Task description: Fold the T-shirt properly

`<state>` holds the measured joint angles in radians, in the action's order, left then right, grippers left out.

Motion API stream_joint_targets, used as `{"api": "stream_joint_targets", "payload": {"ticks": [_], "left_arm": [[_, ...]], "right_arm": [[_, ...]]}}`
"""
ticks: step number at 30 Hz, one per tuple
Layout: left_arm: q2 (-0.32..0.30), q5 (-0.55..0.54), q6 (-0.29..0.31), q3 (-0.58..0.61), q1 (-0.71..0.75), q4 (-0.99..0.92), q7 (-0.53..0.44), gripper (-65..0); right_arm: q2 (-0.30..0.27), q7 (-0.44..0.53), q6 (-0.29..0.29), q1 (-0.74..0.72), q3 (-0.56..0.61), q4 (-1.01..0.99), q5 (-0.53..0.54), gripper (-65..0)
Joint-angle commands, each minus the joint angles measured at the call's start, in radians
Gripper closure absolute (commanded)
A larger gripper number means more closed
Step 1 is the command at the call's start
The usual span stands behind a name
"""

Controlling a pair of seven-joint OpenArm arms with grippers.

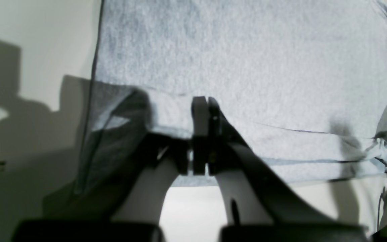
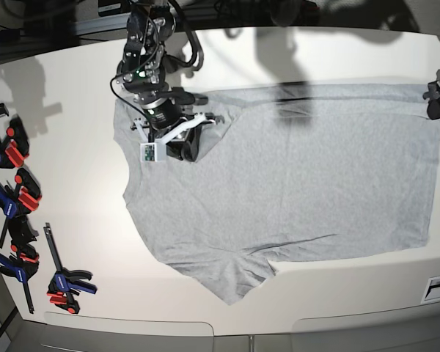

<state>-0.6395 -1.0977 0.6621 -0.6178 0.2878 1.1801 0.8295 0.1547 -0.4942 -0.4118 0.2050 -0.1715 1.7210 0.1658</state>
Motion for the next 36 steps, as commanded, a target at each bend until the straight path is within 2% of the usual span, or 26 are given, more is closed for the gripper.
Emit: {"api": "stream_joint_targets", "payload": {"ticks": [1, 8, 10, 11, 12, 14, 15, 20, 25, 28, 32, 36], "left_arm": [[-0.026, -0.018, 0.003, -0.011, -0.005, 0.013, -0.031, 0.0], [-0.024, -0.017, 0.004, -0.011, -0.005, 0.013, -0.039, 0.0], [-0.022, 0.006, 0.003, -0.011, -0.005, 0.013, -0.042, 0.0], [-0.02, 0.018, 0.003, -0.011, -0.005, 0.013, -0.051, -2.6], [-0.02, 0.033, 0.003, -0.011, -0.005, 0.013, -0.067, -9.4], [-0.02, 0.06, 0.003, -0.011, -0.005, 0.013, -0.105, -19.0], [-0.021, 0.071, 0.003, -0.011, -0.005, 0.013, -0.129, -20.5], [-0.021, 0.129, 0.004, -0.011, -0.005, 0.013, -0.241, -20.5], [-0.021, 0.135, 0.021, -0.011, -0.005, 0.013, -0.207, -18.6], [-0.021, 0.169, 0.036, -0.011, -0.005, 0.013, -0.17, -14.8], [-0.02, 0.259, 0.036, -0.01, -0.005, 0.013, -0.157, -13.8], [-0.02, 0.327, 0.036, -0.009, -0.005, 0.013, -0.166, -4.7]], "right_arm": [[0.002, 0.027, -0.007, -0.011, 0.003, 0.018, 0.016, 0.0], [0.002, 0.016, -0.007, -0.011, 0.003, 0.018, 0.016, 0.0], [0.002, 0.017, -0.007, -0.011, 0.003, 0.018, 0.016, -14.0], [0.002, 0.018, -0.007, -0.011, 0.003, 0.018, 0.016, -19.8], [0.002, 0.02, -0.007, -0.011, 0.003, 0.018, 0.016, -23.6], [0.002, 0.024, -0.007, -0.011, 0.003, 0.018, 0.017, -25.1], [0.002, 0.024, -0.007, -0.011, 0.003, 0.018, 0.017, -25.1], [0.002, 0.058, -0.007, -0.011, 0.002, 0.018, 0.017, -25.0], [0.002, 0.036, -0.007, -0.011, 0.001, 0.048, 0.016, -25.0], [0.002, -0.018, -0.007, -0.011, 0.001, 0.095, 0.016, -25.0], [0.002, -0.074, -0.007, -0.003, 0.001, 0.148, -0.018, -25.0], [0.002, -0.076, -0.005, 0.019, 0.001, 0.151, -0.09, -23.4]]}}
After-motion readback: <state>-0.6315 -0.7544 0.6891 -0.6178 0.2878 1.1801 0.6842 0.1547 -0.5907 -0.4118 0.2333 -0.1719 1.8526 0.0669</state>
